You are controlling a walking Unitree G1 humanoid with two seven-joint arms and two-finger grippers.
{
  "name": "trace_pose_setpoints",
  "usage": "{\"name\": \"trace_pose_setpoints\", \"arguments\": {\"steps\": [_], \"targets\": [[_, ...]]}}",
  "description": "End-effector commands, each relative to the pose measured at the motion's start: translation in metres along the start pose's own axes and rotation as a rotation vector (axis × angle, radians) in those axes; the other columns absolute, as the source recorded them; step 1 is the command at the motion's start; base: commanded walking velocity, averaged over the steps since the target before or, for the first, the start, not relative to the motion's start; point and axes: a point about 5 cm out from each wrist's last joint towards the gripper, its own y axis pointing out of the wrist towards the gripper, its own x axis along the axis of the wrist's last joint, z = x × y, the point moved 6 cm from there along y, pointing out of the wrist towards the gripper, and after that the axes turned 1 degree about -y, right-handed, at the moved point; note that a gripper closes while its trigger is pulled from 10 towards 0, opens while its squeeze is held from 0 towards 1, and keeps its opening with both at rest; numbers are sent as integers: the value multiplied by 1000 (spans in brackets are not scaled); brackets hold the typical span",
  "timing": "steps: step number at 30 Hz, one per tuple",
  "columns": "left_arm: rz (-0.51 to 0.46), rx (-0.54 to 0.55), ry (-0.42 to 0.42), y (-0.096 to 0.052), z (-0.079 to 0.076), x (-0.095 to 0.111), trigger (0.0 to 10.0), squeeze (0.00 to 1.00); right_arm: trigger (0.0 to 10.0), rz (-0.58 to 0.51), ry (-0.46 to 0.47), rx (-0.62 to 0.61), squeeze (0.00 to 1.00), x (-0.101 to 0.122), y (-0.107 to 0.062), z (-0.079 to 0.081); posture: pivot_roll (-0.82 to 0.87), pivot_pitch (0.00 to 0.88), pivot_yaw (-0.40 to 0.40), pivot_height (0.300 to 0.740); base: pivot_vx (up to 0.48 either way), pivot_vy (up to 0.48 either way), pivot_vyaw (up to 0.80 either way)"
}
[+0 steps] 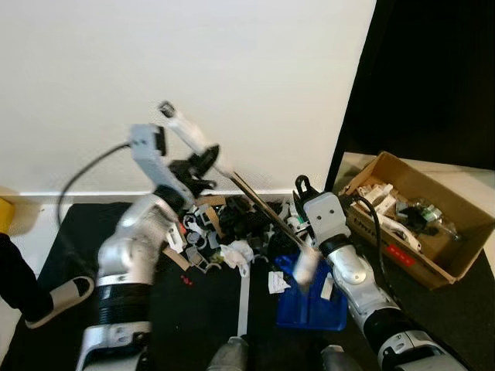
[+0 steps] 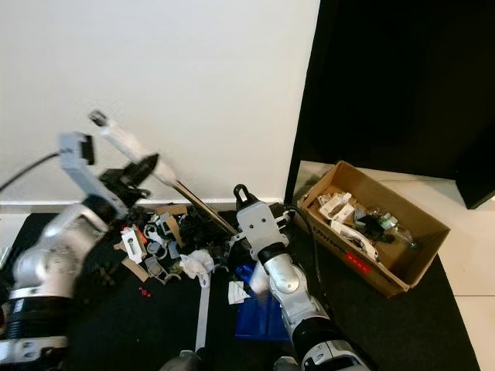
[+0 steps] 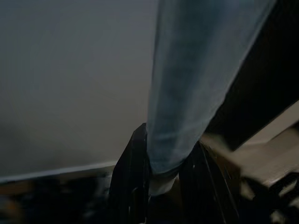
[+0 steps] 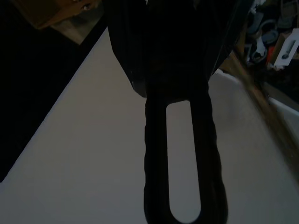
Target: Sweep floor
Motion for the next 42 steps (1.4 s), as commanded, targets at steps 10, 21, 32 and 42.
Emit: {"name": "trace_pose_setpoints", "arguments": {"steps": [10,21,32,42], "targets": [[175,144,187,-33,16,-54,10000,0,10000,5,29,11,0,-2,-4,7,140,262,121,740,0,0,0],[280,409,232,-37,69,-110,10000,0,10000,1,22,49,0,-1,-5,19,117,282,122,740,0,0,0],[218,527,161,-20,88,-111,10000,0,10000,-3,12,121,0,-1,-10,34,113,333,128,740,0,0,0],[231,499,-161,-2,68,-146,10000,0,10000,-20,23,107,0,6,-5,34,84,340,124,740,0,0,0]]}}
